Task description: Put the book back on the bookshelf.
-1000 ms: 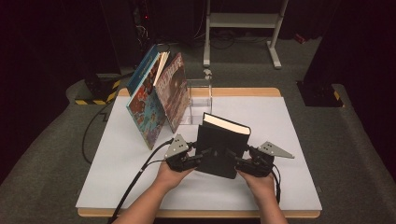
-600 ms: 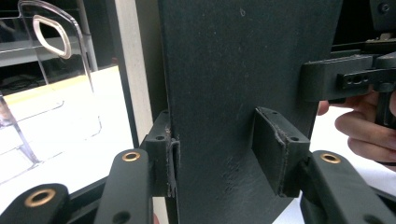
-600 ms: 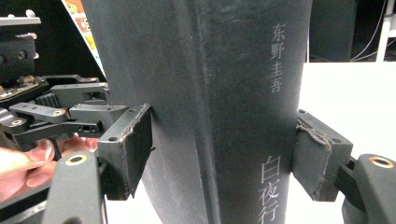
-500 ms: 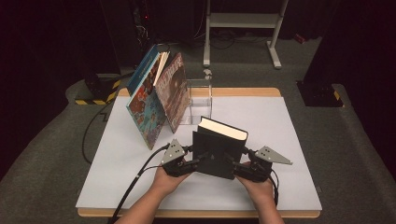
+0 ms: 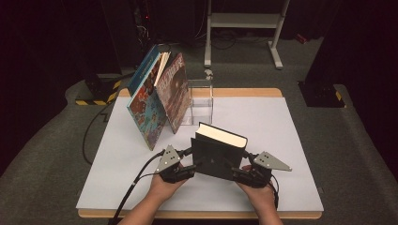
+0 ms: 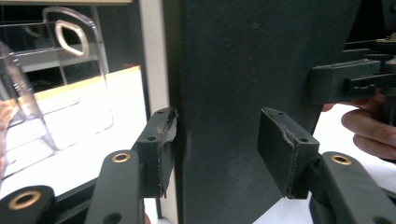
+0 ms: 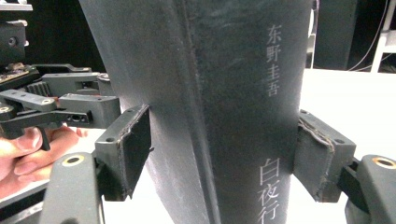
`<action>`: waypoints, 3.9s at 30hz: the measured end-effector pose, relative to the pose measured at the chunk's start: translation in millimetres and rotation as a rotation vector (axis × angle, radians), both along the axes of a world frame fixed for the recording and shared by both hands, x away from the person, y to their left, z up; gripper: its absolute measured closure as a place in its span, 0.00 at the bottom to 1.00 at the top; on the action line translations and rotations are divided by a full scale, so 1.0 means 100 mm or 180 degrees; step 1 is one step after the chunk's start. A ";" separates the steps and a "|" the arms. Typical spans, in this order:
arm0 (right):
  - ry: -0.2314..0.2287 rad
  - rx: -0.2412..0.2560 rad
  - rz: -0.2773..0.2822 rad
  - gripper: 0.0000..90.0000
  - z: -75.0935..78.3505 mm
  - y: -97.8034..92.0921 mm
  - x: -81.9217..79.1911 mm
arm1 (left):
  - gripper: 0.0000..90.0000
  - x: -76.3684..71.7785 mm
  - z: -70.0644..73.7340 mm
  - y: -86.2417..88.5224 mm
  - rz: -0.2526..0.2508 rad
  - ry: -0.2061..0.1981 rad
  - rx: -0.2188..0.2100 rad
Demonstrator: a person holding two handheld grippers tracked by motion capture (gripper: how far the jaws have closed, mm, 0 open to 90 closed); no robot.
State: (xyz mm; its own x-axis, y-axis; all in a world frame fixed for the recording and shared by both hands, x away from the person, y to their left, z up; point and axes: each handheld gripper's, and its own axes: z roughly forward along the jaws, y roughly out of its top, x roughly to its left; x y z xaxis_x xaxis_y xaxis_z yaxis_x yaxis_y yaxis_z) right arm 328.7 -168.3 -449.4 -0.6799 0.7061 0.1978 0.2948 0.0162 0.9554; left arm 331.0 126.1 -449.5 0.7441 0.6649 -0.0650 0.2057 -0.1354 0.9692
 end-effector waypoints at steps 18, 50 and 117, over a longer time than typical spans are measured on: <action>-0.0079 -0.0182 0.0186 0.19 0.07 0.04 0.04 | 0.40 0.00 -0.08 0.06 0.0077 0.0110 0.0181; -0.0319 -0.0194 0.0469 0.29 0.42 0.10 0.11 | 0.35 -0.05 -0.28 0.74 0.0435 0.0445 0.0651; -0.0673 -0.0187 0.0330 0.59 0.35 0.13 -0.09 | 0.27 -0.13 -0.47 1.53 0.1191 0.0709 0.0529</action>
State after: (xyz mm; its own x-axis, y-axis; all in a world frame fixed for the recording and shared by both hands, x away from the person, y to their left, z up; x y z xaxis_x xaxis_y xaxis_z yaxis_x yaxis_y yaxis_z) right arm 319.6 -155.4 -414.3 -0.7713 0.6364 0.0042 0.0823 0.0932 0.9922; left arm 318.0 278.9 -496.5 0.4312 0.8998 -0.0659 0.4706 -0.1620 0.8674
